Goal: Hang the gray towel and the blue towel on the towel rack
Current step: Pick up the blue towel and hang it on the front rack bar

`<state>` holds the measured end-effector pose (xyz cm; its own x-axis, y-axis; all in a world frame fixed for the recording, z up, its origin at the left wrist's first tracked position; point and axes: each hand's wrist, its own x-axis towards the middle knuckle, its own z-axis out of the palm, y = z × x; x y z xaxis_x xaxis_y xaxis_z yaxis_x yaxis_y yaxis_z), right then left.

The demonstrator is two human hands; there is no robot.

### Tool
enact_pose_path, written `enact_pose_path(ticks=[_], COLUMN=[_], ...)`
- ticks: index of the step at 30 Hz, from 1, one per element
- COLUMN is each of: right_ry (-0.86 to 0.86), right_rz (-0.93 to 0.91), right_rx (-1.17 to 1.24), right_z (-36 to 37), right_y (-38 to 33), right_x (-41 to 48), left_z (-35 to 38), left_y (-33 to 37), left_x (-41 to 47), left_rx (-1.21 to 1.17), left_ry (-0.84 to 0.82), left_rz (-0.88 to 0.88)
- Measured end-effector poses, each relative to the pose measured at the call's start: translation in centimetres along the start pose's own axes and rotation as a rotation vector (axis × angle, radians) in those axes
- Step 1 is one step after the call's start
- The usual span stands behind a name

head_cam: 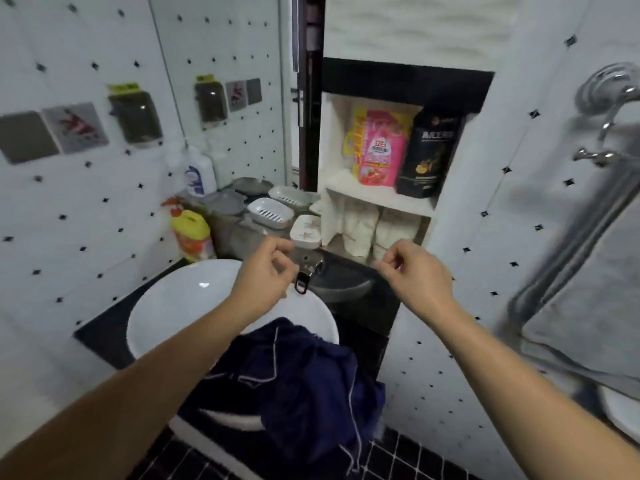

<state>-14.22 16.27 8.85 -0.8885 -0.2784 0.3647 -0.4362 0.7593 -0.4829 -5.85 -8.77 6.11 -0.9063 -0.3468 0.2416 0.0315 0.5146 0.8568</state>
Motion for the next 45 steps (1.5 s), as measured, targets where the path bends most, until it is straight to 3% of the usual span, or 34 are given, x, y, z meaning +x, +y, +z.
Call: enact_pose_path(ticks=[5,9,11,14,19,22,24,26,28,30,34,38,45], right_ry=[-0.361,-0.646,-0.636,-0.567,-0.391,-0.331,-0.326,-0.331,-0.326,-0.342,-0.405,-0.490,-0.607], right_rz=[0.143,0.420,0.658,1.001,1.147,1.062,0.940,0.840,0.765,0.723,0.656,0.549,0.314], right_rx=[0.018,-0.049,-0.020,0.270,0.594,0.672,0.763,0.845,0.916,1.018,1.147,1.152,1.201], right_z=[10.6,17.9,20.1,22.1,22.7,21.5,20.2,18.7,17.2,15.8,13.9,12.8,9.1], right_y=[-1.6,0.2,1.8,3.9,4.9,4.0,3.1,2.3,1.5,0.9,-1.1,-3.4,-7.8], right_x=[-3.1,-7.3,-9.0,-10.0,-9.7,-8.6,-7.9,-7.3,-6.6,-6.0,-5.0,-4.1,-3.5], left_z=[-1.4,0.7,2.1,3.9,6.3,7.1,7.3,7.5,7.4,6.9,4.6,1.5,-1.2], left_y=[-9.1,-14.6,-16.7,-18.7,-19.5,-18.9,-18.0,-17.3,-16.4,-15.3,-12.7,-9.6,-3.3], left_x=[-3.0,-5.5,-6.2,-5.8,-3.9,-2.8,-2.3,-2.0,-1.8,-1.7,-2.2,-3.1,-6.0], left_rx=[0.215,0.281,0.282,0.289,0.329,0.550,0.572,0.275,-0.223,-0.463,-0.367,-0.255,-0.877], left_ry=[-0.292,-0.472,-0.490,-0.446,-0.301,-0.224,-0.301,-0.343,-0.322,-0.333,-0.403,-0.361,-0.286], left_rz=[-0.288,-0.426,-0.479,-0.493,-0.486,-0.467,-0.481,-0.634,-0.874,-0.958,-0.789,-0.699,-0.673])
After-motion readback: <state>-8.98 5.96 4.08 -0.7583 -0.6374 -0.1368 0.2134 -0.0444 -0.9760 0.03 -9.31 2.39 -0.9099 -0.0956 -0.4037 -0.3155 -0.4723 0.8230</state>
